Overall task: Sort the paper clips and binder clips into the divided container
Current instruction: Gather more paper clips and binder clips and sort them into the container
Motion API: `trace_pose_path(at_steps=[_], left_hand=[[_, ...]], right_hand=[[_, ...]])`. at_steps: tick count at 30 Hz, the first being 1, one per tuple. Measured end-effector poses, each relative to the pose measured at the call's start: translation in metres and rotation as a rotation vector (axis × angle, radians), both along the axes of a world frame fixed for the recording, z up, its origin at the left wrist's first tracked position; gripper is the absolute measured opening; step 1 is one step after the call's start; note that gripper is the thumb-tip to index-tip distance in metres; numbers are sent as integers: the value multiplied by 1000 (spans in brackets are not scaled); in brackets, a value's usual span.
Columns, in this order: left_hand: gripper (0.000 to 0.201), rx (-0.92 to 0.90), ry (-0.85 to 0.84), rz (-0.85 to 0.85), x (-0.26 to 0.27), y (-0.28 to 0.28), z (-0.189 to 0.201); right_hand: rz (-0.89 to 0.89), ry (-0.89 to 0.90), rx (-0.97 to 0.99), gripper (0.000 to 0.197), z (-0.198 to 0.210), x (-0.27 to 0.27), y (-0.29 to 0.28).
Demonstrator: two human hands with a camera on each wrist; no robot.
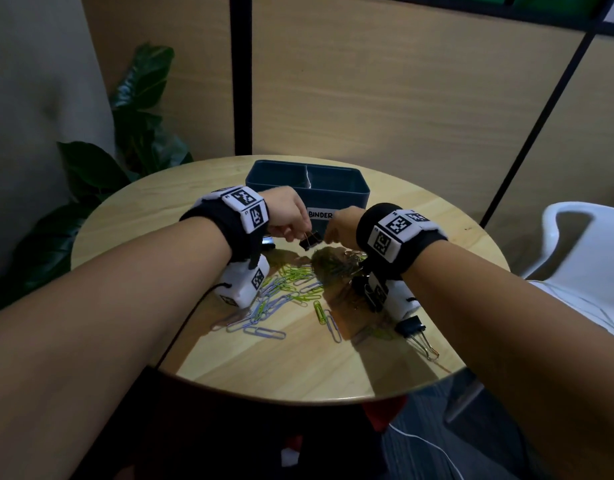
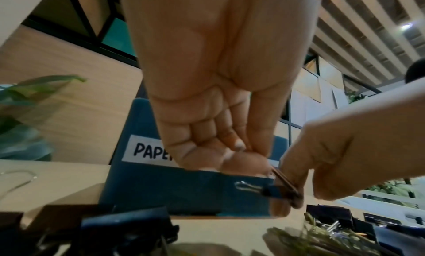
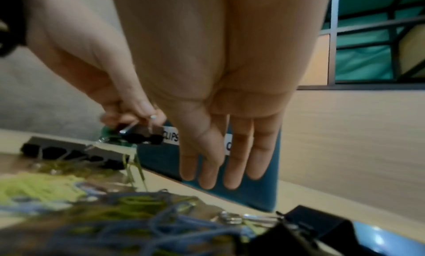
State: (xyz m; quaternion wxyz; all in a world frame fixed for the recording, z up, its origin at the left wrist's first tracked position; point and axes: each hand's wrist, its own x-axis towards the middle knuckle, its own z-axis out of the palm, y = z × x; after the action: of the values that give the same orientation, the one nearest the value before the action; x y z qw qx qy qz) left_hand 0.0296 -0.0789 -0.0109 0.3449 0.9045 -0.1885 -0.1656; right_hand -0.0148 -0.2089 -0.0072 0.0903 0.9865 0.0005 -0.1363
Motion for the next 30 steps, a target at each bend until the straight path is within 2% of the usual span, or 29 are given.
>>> trace_pose_path(at_steps=[3, 5, 7, 9, 12, 15, 18, 20, 23, 25, 28, 30], left_hand=[[13, -24, -36, 139, 3, 2, -3], [27, 44, -77, 151, 2, 2, -4], [32, 115, -152, 135, -1, 3, -4], [29, 185, -207, 88, -4, 4, -2], [36, 289, -181, -84, -12, 4, -4], [41, 445, -208, -213, -23, -2, -6], [41, 587, -259, -277, -32, -7, -8], [46, 623, -219, -301, -34, -4, -8], [46, 581, -76, -314, -33, 2, -8], [43, 525, 3, -305, -33, 7, -8], [36, 442, -14, -233, -39, 16, -2], [40, 444, -42, -200, -44, 22, 2]], right_hand=[[17, 126, 119, 42, -4, 0, 12], [-37, 201, 287, 38, -1, -1, 11], [-95, 179, 435, 34, 1, 0, 11], [-175, 137, 498, 31, 2, 2, 9], [-291, 246, 484, 28, 1, -1, 15], [-250, 249, 474, 35, -5, -4, 23], [-264, 271, 605, 21, -2, -5, 24], [-226, 224, 435, 22, 5, -9, 18], [-38, 53, 115, 34, 7, -18, 5], [17, 44, 67, 35, 2, -21, 6], [-63, 226, 240, 35, -2, -22, 24], [-114, 260, 407, 36, 0, -25, 33]])
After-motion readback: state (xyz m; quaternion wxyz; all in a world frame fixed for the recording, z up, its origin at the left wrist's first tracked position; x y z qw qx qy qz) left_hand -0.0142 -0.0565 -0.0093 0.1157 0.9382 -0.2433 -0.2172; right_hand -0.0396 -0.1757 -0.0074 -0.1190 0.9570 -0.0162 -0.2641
